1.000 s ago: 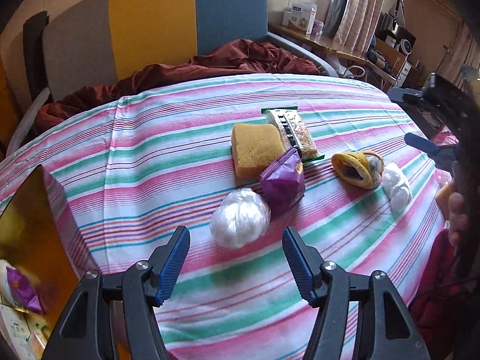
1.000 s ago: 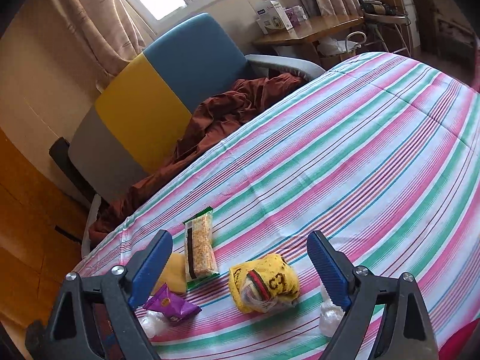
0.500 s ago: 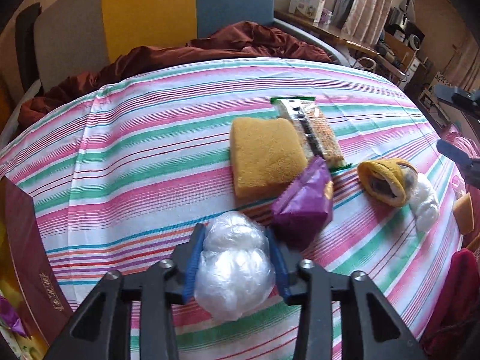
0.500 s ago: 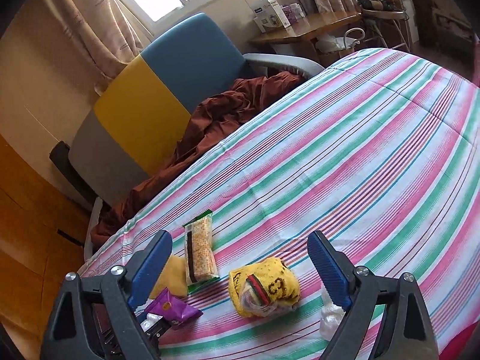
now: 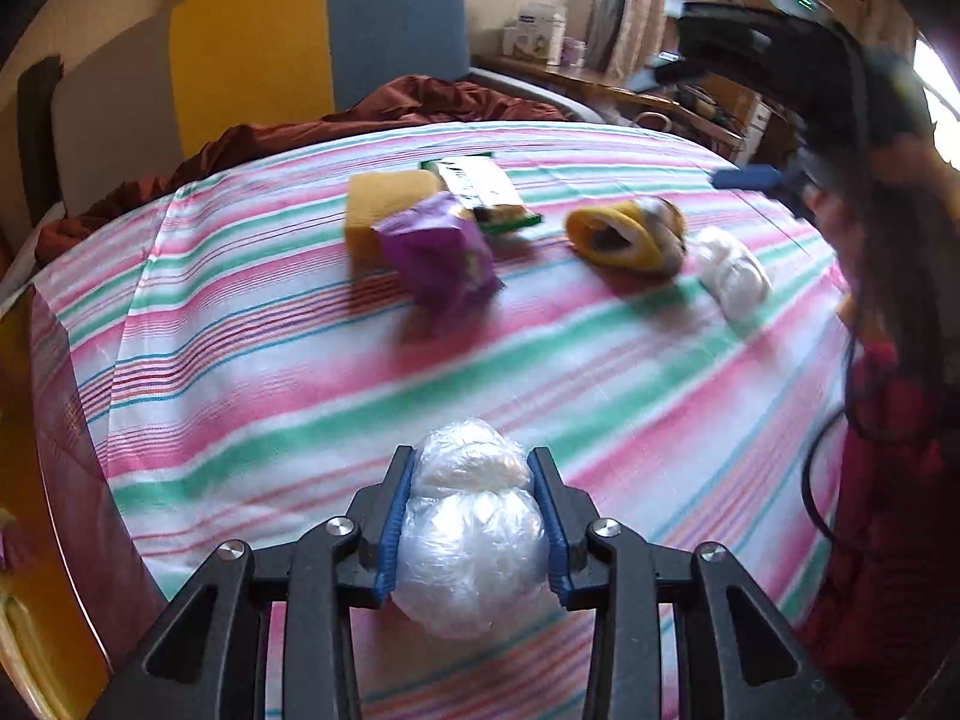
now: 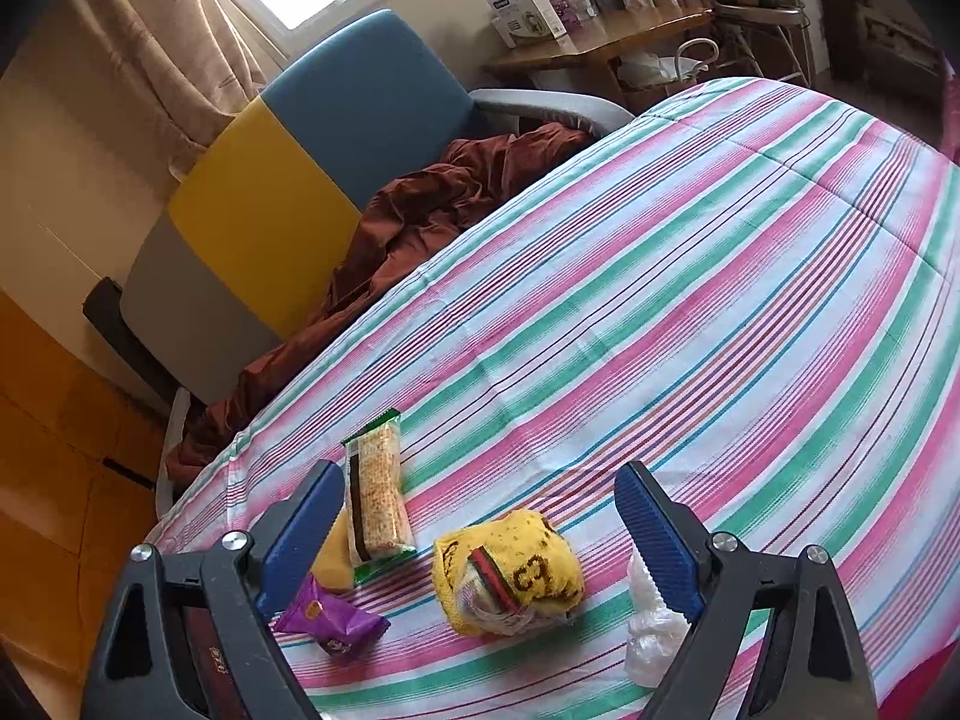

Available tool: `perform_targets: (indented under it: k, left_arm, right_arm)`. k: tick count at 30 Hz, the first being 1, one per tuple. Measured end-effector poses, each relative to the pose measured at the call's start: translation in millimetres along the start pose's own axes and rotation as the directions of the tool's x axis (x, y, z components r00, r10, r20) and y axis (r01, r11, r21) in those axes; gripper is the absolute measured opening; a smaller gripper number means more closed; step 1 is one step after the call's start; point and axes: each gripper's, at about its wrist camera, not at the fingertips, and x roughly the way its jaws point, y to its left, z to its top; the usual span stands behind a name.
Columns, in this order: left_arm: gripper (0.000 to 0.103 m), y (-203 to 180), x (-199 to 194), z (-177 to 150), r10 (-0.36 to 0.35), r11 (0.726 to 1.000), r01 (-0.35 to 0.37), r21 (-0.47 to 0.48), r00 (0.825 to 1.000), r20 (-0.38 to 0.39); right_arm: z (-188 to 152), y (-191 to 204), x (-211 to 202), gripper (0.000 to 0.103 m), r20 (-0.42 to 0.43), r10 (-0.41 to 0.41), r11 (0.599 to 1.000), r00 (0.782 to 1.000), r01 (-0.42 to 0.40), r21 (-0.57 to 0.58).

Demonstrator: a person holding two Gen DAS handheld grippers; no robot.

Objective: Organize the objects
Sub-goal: 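Grasp the white plastic-bag bundle with the left gripper, then grasp the yellow sponge with the right gripper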

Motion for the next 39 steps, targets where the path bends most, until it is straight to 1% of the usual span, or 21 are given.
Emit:
perform_targets:
  k: [2,5,12,14,17,19,22,24,26,29,30,33,35,37,38,39]
  left_arm:
    - [0.037,-3,-1,-2,0.006,1.0,-0.007,0.017,1.0,0.011]
    - [0.037,3,-1,-3,-0.013,1.0,0.014,-0.001,1.0,0.023]
    - [0.037,4,-1,-11,-0.013,0.999,0.009,0.046,0.996,0.09]
    - [0.037,4,0,-11,-0.012,0.999,0.007,0.048,0.995,0.097]
    - [0.037,4,1,-11,-0.017,0.999,0.012,0.046,0.994,0.105]
    - [0.037,3,2,-12,-0.012,0.999,0.005,0.054,0.994,0.113]
    - [0.037,4,2,-13,-0.016,0.999,0.01,0.051,0.993,0.116]
    - [0.037,4,2,-13,-0.019,0.999,0.014,0.049,0.993,0.119]
    - [0.037,5,1,-13,-0.025,0.999,0.02,0.045,0.992,0.12]
    - [0.037,7,1,-13,-0.036,0.999,0.031,0.038,0.992,0.121]
    - [0.037,8,1,-13,-0.038,0.999,0.034,0.036,0.992,0.121]
    - [0.037,9,1,-14,-0.048,0.999,0.044,0.029,0.991,0.122]
    - [0.037,10,1,-14,-0.054,0.998,0.052,0.025,0.991,0.122]
    - [0.037,11,1,-14,-0.06,0.998,0.057,0.023,0.991,0.121]
    - [0.037,11,1,-14,-0.06,0.998,0.058,0.023,0.991,0.122]
    - [0.037,11,1,-14,-0.061,0.998,0.058,0.023,0.991,0.123]
  right_arm:
    - [-2,4,2,0.092,-0.008,-0.004,1.0,1.0,0.004,-0.022]
    - [-7,10,7,0.092,-0.023,-0.017,0.998,1.0,0.015,-0.06]
    - [-18,23,16,0.092,-0.048,-0.05,0.989,0.998,0.043,-0.138]
    - [-21,27,18,0.092,-0.05,-0.067,0.984,0.997,0.058,-0.167]
    - [-25,34,19,0.09,-0.054,-0.066,0.978,0.996,0.053,-0.204]
    - [-29,40,18,0.088,-0.051,-0.049,0.972,0.997,0.036,-0.231]
    - [-36,58,13,0.086,-0.06,0.012,0.952,0.998,-0.03,-0.303]
    - [-42,73,14,0.085,-0.086,0.052,0.936,0.995,-0.079,-0.343]
    - [-47,90,19,0.085,-0.108,0.057,0.916,0.993,-0.095,-0.39]
    - [-52,112,35,0.085,-0.17,0.074,0.9,0.983,-0.139,-0.413]
    - [-53,120,43,0.085,-0.197,0.069,0.892,0.978,-0.149,-0.426]
    - [-60,142,73,0.085,-0.249,0.016,0.871,0.968,-0.136,-0.472]
    - [-66,152,94,0.085,-0.292,-0.016,0.86,0.956,-0.136,-0.493]
    - [-72,159,115,0.084,-0.305,-0.075,0.842,0.95,-0.104,-0.53]
    - [-77,161,123,0.083,-0.305,-0.096,0.826,0.947,-0.095,-0.555]
    - [-80,164,125,0.072,-0.281,-0.11,0.803,0.953,-0.082,-0.591]
